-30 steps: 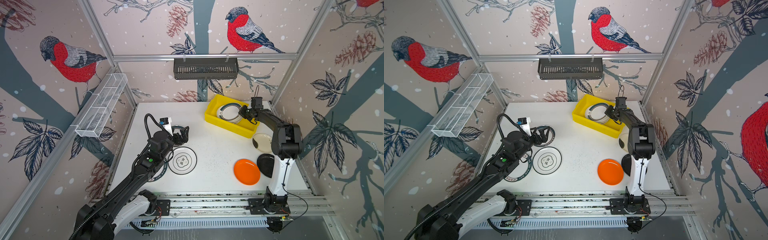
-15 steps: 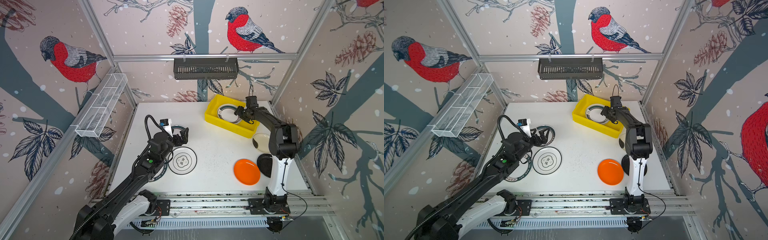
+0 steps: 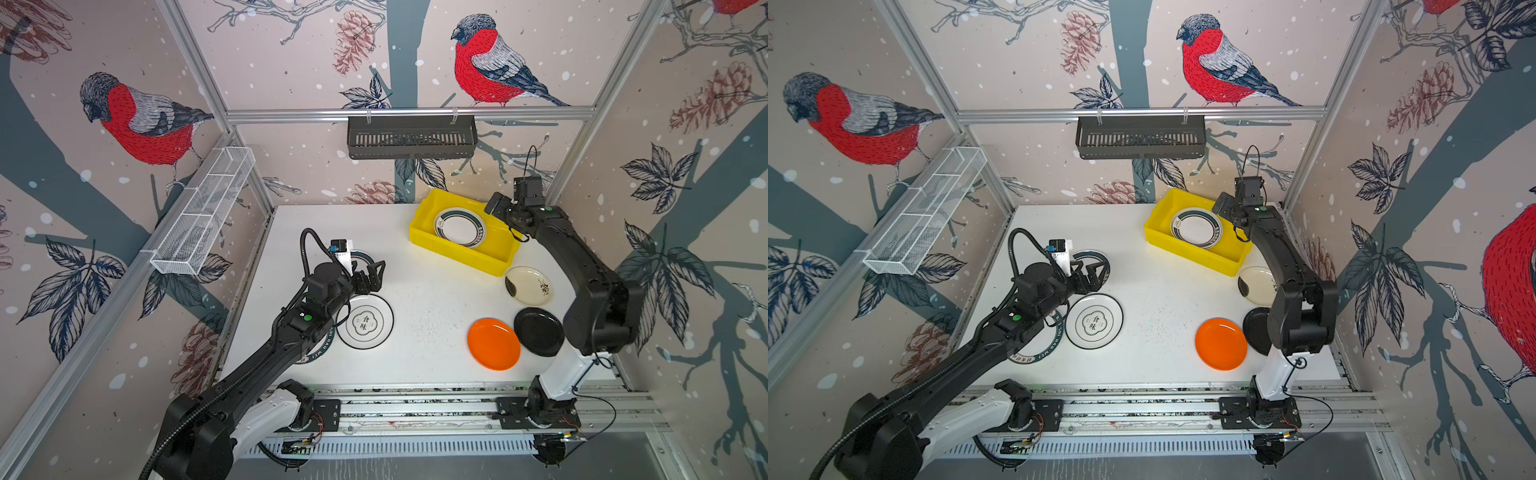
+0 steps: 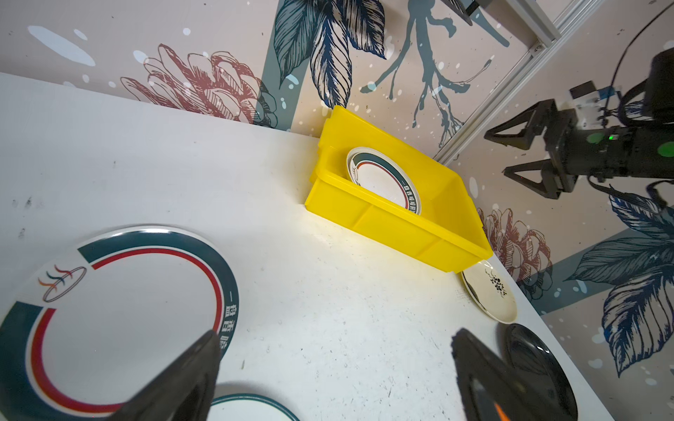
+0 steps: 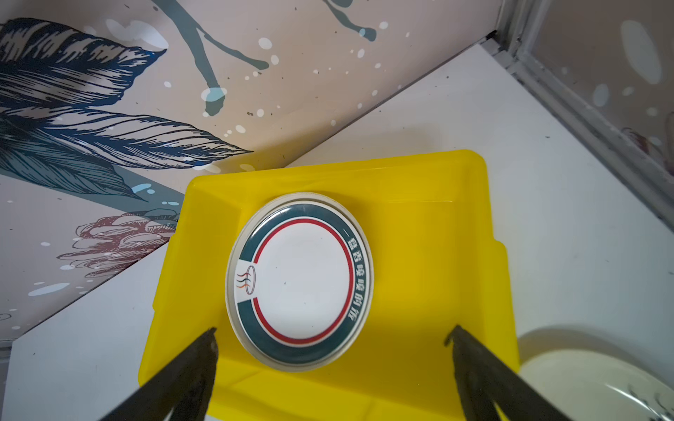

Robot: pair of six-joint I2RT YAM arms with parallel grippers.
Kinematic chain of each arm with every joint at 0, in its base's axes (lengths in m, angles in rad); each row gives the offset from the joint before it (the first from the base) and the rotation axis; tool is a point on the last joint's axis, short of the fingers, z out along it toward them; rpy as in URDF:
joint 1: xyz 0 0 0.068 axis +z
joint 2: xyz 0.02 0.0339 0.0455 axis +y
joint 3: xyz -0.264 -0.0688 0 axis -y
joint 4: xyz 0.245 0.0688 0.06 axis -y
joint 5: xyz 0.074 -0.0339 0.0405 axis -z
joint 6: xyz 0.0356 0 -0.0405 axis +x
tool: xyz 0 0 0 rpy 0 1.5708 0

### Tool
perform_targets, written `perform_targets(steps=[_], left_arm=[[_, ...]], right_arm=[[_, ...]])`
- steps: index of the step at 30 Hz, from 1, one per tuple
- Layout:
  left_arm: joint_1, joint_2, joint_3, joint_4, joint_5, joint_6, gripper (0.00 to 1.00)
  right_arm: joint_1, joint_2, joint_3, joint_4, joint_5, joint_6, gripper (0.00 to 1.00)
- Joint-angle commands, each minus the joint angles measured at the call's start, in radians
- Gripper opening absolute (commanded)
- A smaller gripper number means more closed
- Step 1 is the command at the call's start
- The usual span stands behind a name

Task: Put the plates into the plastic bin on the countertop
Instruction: 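Open the right gripper and move it back toward the orange plate, then lower the open right gripper onto the rim of the orange plate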

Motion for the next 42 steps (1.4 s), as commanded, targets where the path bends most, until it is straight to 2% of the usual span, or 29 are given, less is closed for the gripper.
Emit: perform_targets(steps=[1,5,9,12,14,16,19,23,26,36,42], left_arm=[[0.001,0.028,0.001,0.067,0.068,-0.043,0.97],[-0.006,0.093,-0.001,0.102,0.16,-0.116,0.97],[-0.042,0.137,-0.027,0.148,0.167,-0.143,0.97],[-0.082,0.177,-0.02,0.162,0.178,-0.136,0.97],[-0.091,0.215,-0.023,0.211,0.247,-0.123,0.97],[-0.091,0.25,-0.03,0.238,0.266,-0.138,0.97],[-0.094,0.302,-0.049,0.313,0.305,-0.181,0.97],[-0.112,0.352,-0.05,0.344,0.344,-0.202,0.96],[-0.112,0.349,-0.053,0.315,0.324,-0.192,0.96],[-0.112,0.331,-0.014,0.199,0.304,-0.129,0.97],[-0.115,0.356,-0.001,0.192,0.332,-0.133,0.97]], right_arm=[[0.003,-0.125,-0.131,0.034,0.001,-0.01,1.0],[0.023,-0.321,-0.343,0.046,-0.044,-0.019,1.0],[0.039,-0.524,-0.602,0.114,-0.078,0.004,1.0],[0.06,-0.63,-0.682,0.049,-0.068,0.026,1.0],[0.098,-0.692,-0.722,0.008,-0.042,0.054,1.0],[0.148,-0.739,-0.781,0.022,-0.045,0.107,1.0],[0.202,-0.762,-0.867,0.047,-0.116,0.181,1.0],[0.293,-0.768,-0.915,-0.018,-0.079,0.236,1.0],[0.348,-0.796,-0.99,0.008,-0.071,0.293,1.0],[0.391,-0.822,-1.119,0.104,-0.085,0.391,1.0],[0.403,-0.816,-1.113,0.089,-0.049,0.383,1.0]])
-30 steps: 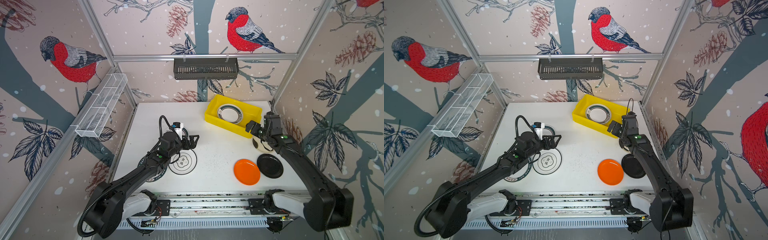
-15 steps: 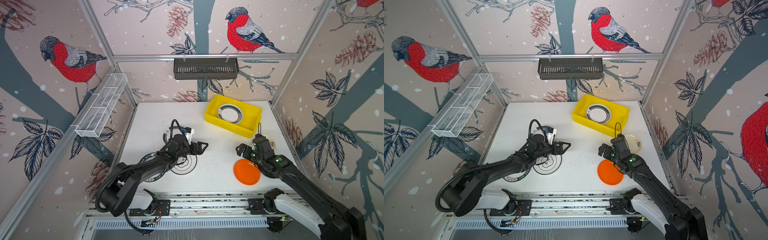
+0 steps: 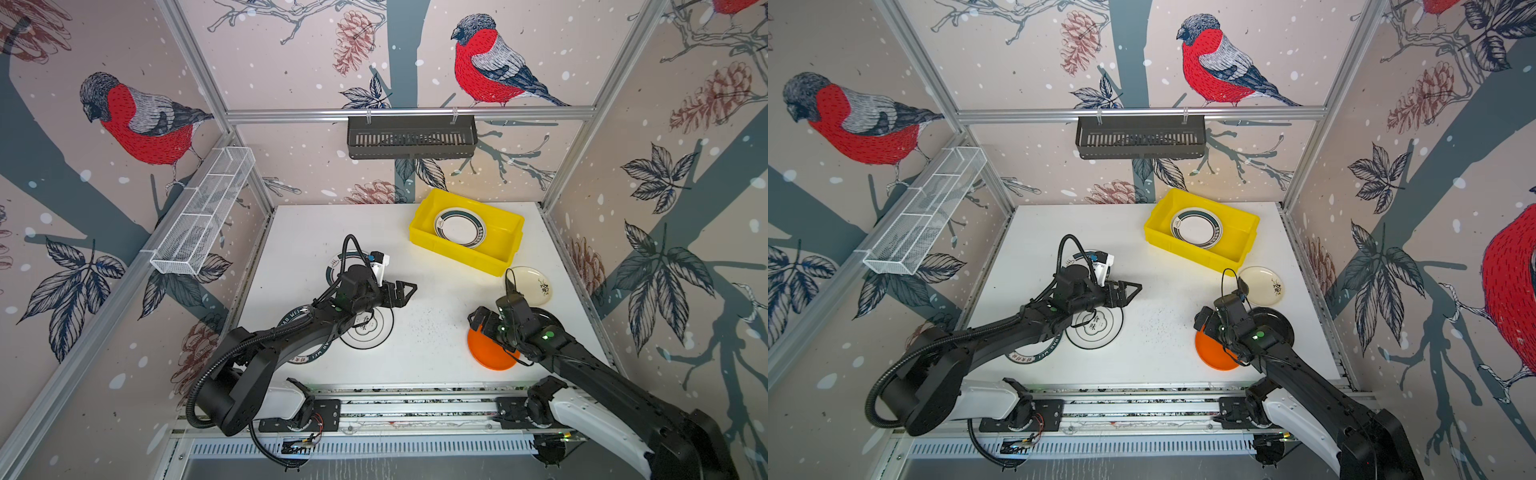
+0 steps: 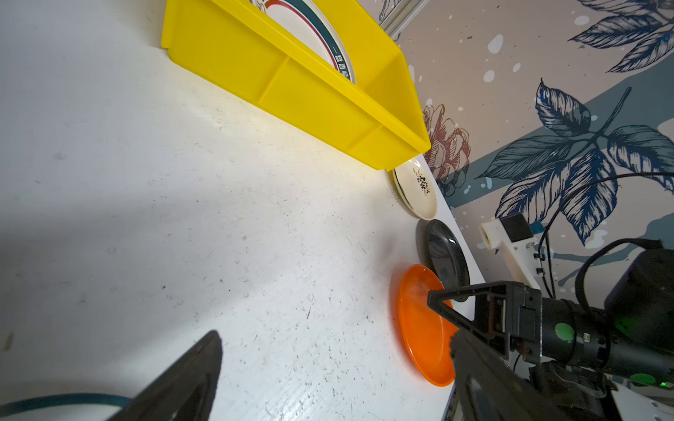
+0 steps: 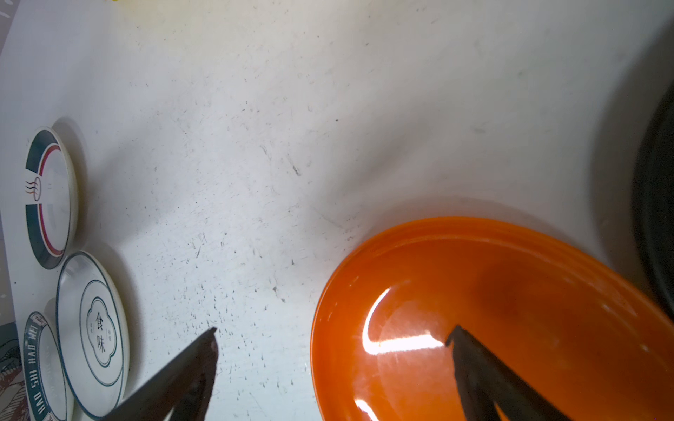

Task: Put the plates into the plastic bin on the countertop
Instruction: 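Lower the open right gripper onto the rim of the orange plate, then close the right gripper on the orange plate rim and tilt it up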

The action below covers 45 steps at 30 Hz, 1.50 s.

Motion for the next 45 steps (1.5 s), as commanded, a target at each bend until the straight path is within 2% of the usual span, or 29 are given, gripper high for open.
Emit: perform_targets(steps=[1,8,14,20,22,29,35,41,45], left_arm=[[-0.005,0.021,0.003,0.015,0.031,-0.006,0.97],[-0.021,0.058,-0.003,0.054,0.06,-0.035,0.96],[-0.059,0.083,0.006,0.069,0.052,-0.038,0.96],[-0.061,0.108,0.002,0.108,0.077,-0.053,0.96],[-0.06,0.107,-0.002,0.114,0.079,-0.052,0.96],[-0.06,0.094,-0.005,0.114,0.075,-0.04,0.97],[-0.06,0.109,0.003,0.133,0.11,-0.05,0.97],[-0.06,0.113,0.021,0.104,0.114,-0.034,0.97],[-0.06,0.126,0.042,0.092,0.122,-0.028,0.97]], right_arm=[[0.005,-0.001,0.012,-0.002,0.047,-0.001,1.0],[0.032,0.047,0.14,-0.276,0.267,-0.066,1.0],[0.024,0.071,0.186,-0.398,0.3,-0.016,1.0],[0.024,0.06,0.19,-0.477,0.301,0.02,1.0],[0.03,0.064,0.193,-0.519,0.337,0.063,1.0],[0.033,0.077,0.094,-0.393,0.211,0.066,1.0],[0.029,0.023,0.013,-0.339,0.197,0.123,0.97],[0.026,-0.116,-0.063,-0.251,0.144,0.179,0.84],[0.026,-0.22,-0.108,-0.263,0.146,0.225,0.74]])
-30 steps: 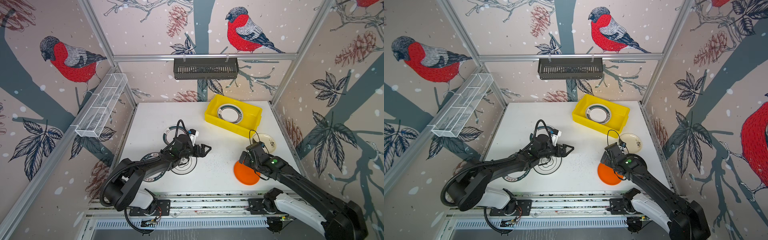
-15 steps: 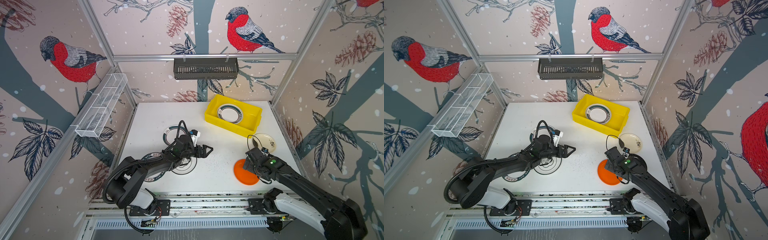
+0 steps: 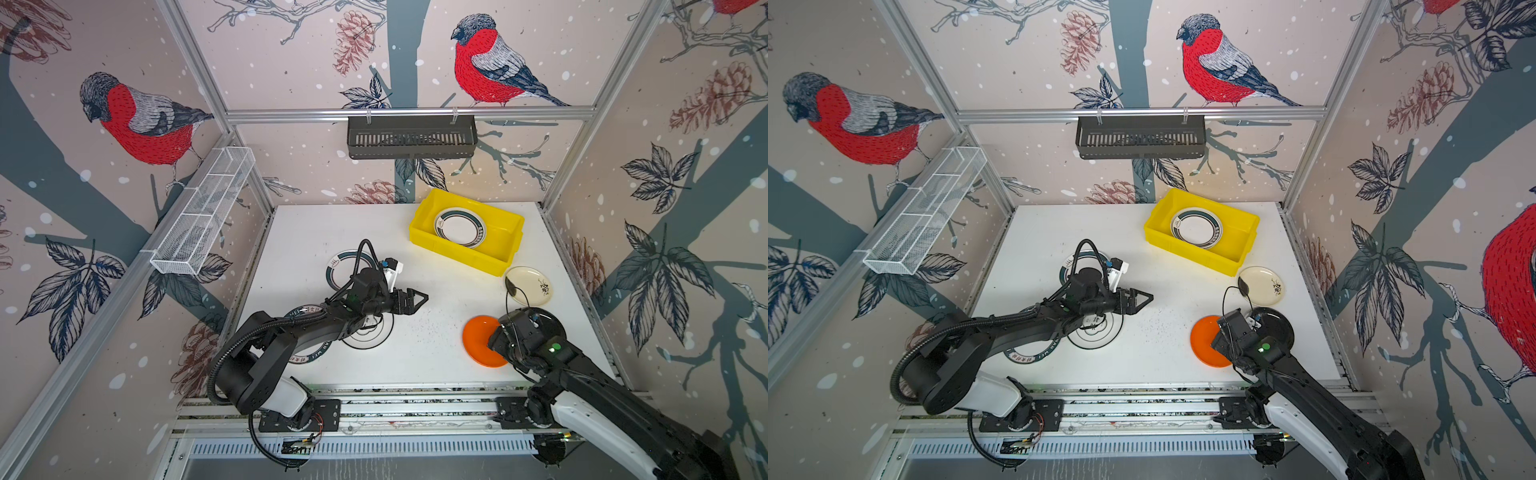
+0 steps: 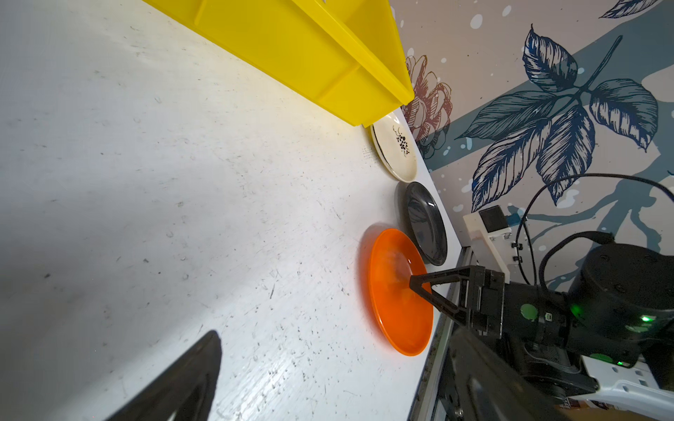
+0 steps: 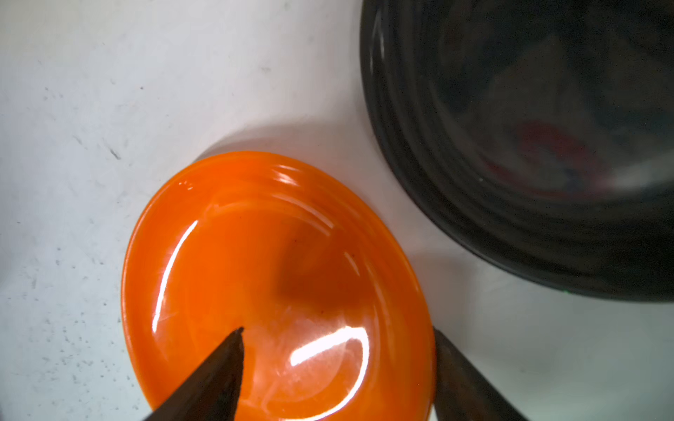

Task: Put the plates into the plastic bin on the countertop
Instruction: 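Close the right gripper on the orange plate rim and tilt it up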

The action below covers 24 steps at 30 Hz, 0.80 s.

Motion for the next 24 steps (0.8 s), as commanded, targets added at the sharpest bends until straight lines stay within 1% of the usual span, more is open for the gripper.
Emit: perform_targets(steps=[1,3,6,7,8,13,15,17,20,24], left_arm=[[0.0,0.011,0.018,0.028,0.022,0.014,0.97],[0.0,0.022,0.027,0.028,0.025,0.015,0.97],[0.0,0.044,0.041,0.029,0.031,0.018,0.97],[0.0,0.052,0.047,0.028,0.034,0.019,0.97],[0.0,0.058,0.05,0.028,0.036,0.017,0.97],[0.0,0.083,0.061,0.059,0.057,-0.008,0.97],[0.001,0.092,0.066,0.067,0.067,-0.017,0.97],[0.001,0.098,0.072,0.068,0.074,-0.023,0.97],[0.001,0.102,0.075,0.063,0.072,-0.025,0.97],[0.001,0.102,0.078,0.055,0.065,-0.023,0.97]], right_arm=[[-0.001,-0.063,-0.024,0.015,-0.008,0.06,0.71],[-0.002,-0.106,-0.034,0.005,0.003,0.07,0.68],[-0.005,-0.133,-0.041,-0.001,0.016,0.073,0.63],[-0.007,-0.134,-0.043,0.004,0.015,0.067,0.57],[-0.008,-0.132,-0.043,0.005,0.015,0.066,0.53],[-0.022,-0.129,-0.071,0.037,-0.008,0.049,0.51],[-0.027,-0.13,-0.081,0.044,-0.012,0.046,0.48],[-0.034,-0.132,-0.087,0.047,-0.014,0.04,0.43],[-0.042,-0.134,-0.091,0.052,-0.013,0.029,0.4],[-0.05,-0.138,-0.109,0.074,-0.023,0.029,0.33]])
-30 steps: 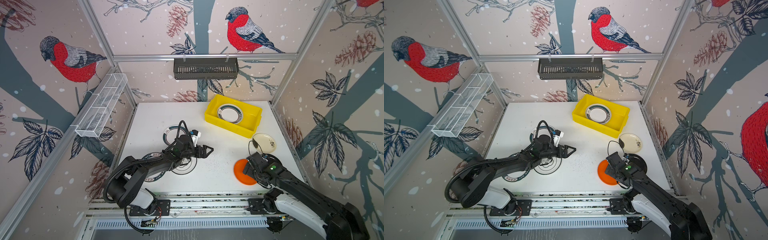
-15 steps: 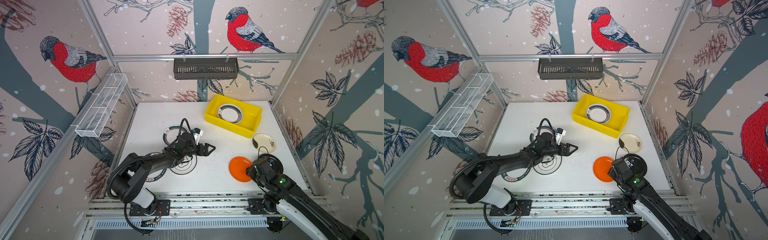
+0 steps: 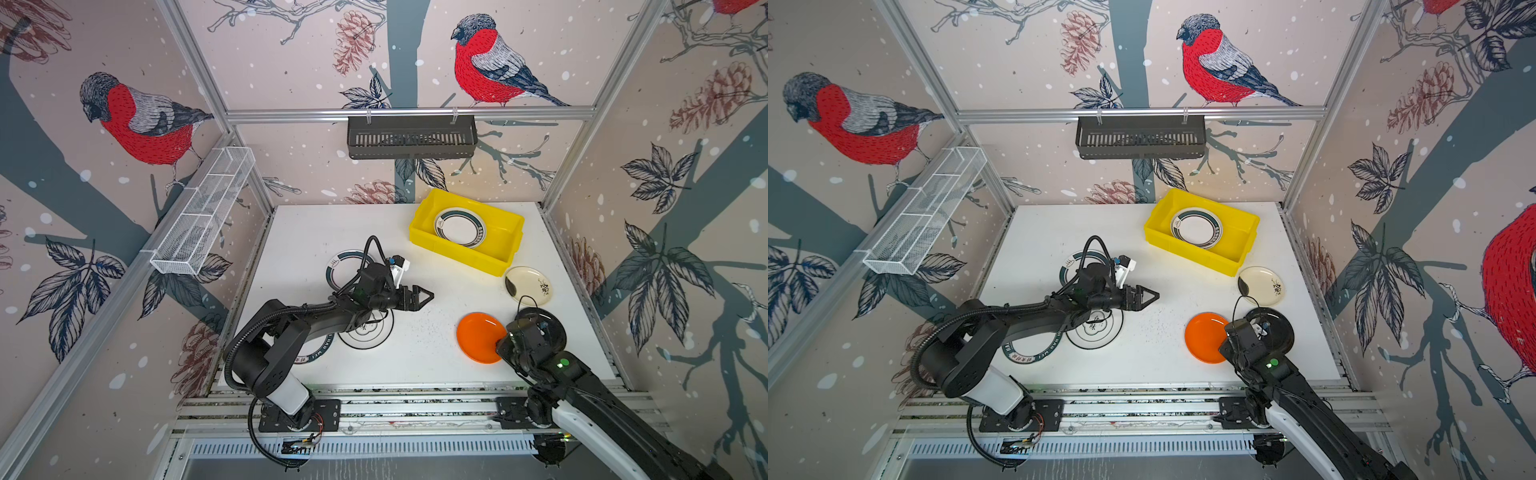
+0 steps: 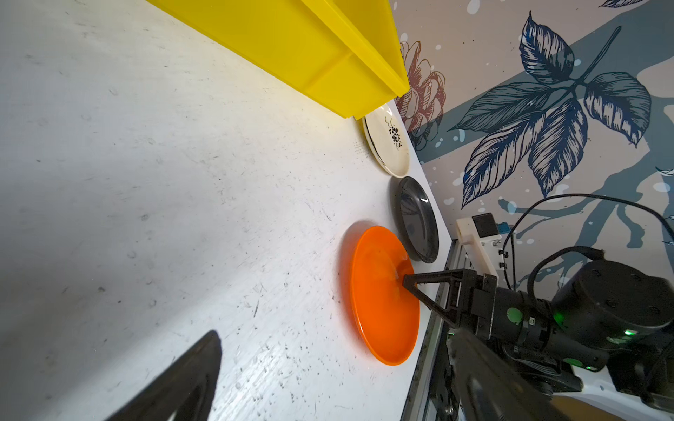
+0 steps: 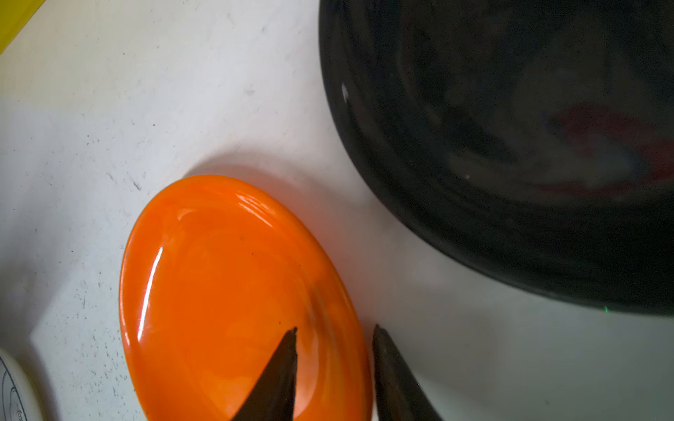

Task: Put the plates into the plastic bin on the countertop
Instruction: 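Close the right gripper on the orange plate rim and tilt it up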

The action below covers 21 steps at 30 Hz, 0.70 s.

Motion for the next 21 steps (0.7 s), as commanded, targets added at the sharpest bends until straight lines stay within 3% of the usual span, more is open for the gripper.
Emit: perform_targets(steps=[1,21], left_arm=[[0.001,0.003,0.009,0.035,0.006,-0.014,0.97],[0.002,0.004,0.019,0.023,-0.003,-0.015,0.97]], right_arm=[[-0.006,-0.002,-0.014,0.025,-0.012,-0.015,0.31],[-0.04,-0.061,-0.028,0.046,-0.021,-0.012,0.03]])
